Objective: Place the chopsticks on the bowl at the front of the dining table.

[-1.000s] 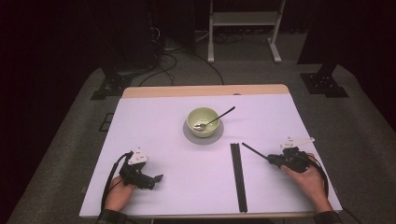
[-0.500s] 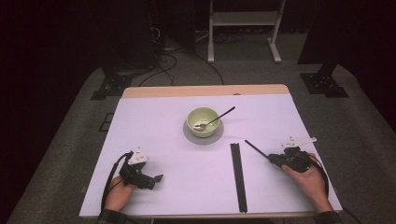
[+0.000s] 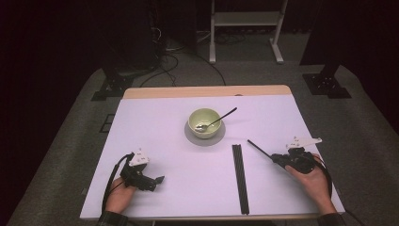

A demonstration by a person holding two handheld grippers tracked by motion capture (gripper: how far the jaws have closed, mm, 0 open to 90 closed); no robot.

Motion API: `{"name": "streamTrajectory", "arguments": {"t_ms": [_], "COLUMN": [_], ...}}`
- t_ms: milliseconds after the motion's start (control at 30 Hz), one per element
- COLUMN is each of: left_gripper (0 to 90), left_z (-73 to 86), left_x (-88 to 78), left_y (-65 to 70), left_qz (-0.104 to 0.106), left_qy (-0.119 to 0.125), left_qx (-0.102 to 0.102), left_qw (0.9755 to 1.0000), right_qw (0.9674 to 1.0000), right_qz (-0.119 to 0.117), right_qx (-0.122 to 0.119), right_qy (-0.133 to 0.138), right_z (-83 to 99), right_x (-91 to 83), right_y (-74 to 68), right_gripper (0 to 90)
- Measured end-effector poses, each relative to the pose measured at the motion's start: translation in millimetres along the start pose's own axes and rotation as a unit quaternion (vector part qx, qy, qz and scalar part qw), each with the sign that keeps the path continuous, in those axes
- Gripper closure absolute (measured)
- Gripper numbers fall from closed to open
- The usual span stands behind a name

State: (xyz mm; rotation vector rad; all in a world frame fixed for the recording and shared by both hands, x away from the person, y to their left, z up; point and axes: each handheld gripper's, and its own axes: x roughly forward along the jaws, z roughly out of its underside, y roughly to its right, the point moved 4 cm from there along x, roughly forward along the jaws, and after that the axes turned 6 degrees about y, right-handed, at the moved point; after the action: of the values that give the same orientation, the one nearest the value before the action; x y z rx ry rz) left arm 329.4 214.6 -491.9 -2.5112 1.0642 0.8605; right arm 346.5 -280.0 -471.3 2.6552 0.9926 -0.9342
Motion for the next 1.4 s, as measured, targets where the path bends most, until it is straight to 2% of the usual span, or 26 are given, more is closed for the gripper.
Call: {"name": "streamTrajectory", "arguments": {"t_ms": [333, 600, 900, 1133, 1400], "left_gripper": [0.0, 0.0, 0.0, 0.0, 0.0], "left_z": [0.0, 0.0, 0.0, 0.0, 0.0], "left_x": [0.0, 0.0, 0.0, 0.0, 0.0], "left_y": [0.0, -0.2, -0.2, -0.2, -0.2], "left_qz": [0.0, 0.001, 0.001, 0.001, 0.001], "left_qy": [0.0, 0.0, -0.001, -0.001, -0.001], "left_qx": [0.0, -0.001, -0.001, -0.001, -0.001], "left_qw": [1.0, 1.0, 1.0, 1.0, 1.0], "right_qw": [0.9999, 0.9992, 0.9991, 0.9988, 0.998], "right_qz": [-0.002, -0.013, -0.009, -0.013, -0.02], "right_qx": [0.001, 0.007, 0.002, 0.001, -0.006], "right_qy": [0.016, 0.036, 0.041, 0.047, 0.059], "right_z": [-6.5, -16.3, -22.3, -28.3, -43.1], "right_x": [-5.9, -11.1, -13.3, -12.8, -9.4], "right_y": [-2.1, -6.5, -8.3, -10.2, -16.3], "right_gripper": [85.5, 85.6, 85.5, 85.6, 85.6]}}
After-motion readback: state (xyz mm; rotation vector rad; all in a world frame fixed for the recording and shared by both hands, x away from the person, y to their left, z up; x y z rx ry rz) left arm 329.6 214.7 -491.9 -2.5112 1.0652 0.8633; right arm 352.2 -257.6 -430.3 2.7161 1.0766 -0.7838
